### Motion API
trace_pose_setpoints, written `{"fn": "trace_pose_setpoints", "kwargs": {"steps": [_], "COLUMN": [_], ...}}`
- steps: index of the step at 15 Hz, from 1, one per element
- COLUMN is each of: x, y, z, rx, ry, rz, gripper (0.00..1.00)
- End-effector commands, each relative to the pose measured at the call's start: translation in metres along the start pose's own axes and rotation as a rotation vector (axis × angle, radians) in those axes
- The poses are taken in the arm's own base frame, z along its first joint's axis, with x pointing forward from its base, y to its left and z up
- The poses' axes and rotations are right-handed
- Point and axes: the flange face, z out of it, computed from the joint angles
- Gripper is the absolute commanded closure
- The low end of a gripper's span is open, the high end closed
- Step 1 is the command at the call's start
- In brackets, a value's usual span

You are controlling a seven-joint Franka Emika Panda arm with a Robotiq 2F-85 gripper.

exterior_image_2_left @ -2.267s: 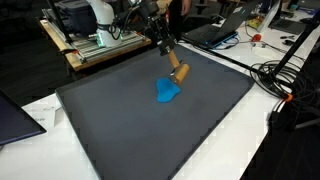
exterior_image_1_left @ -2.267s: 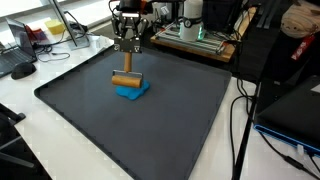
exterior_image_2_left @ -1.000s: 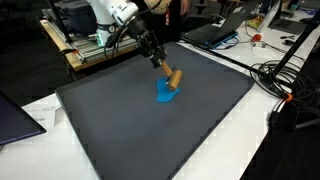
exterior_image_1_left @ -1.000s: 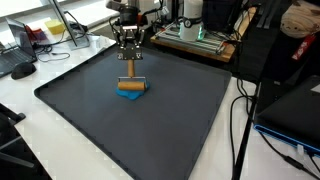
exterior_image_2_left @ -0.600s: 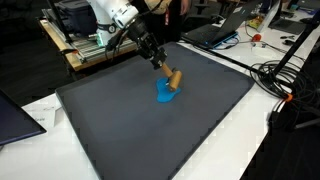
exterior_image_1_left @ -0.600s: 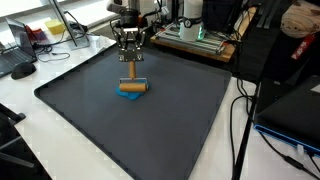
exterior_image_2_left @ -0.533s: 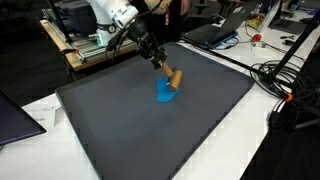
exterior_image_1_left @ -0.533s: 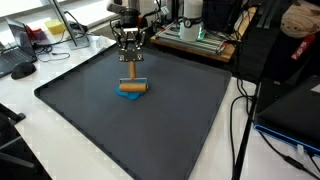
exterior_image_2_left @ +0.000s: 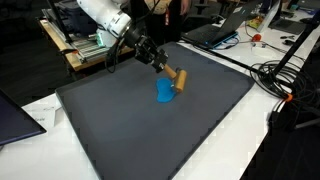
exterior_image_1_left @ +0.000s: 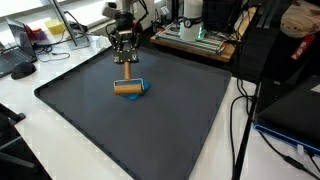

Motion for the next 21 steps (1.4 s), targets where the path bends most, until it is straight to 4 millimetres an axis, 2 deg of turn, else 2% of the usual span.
{"fn": "trace_pose_setpoints", "kwargs": {"steps": [1,7,14,17,21], "x": [-0.008,-0.035,-0.048,-0.048,-0.044], "y": [0.025,0.048,0.057,0.056,0.05], "z": [0.007,0.022,0.041,0.042,0.032], "rx": [0.016,0.078,0.12,0.13,0.133], "ry": [0.089,0.131,0.165,0.163,0.143], "rz": [-0.006,0.0,-0.026,-0.027,-0.02], "gripper": [0.77,0.77,0.77,0.77,0.77]}}
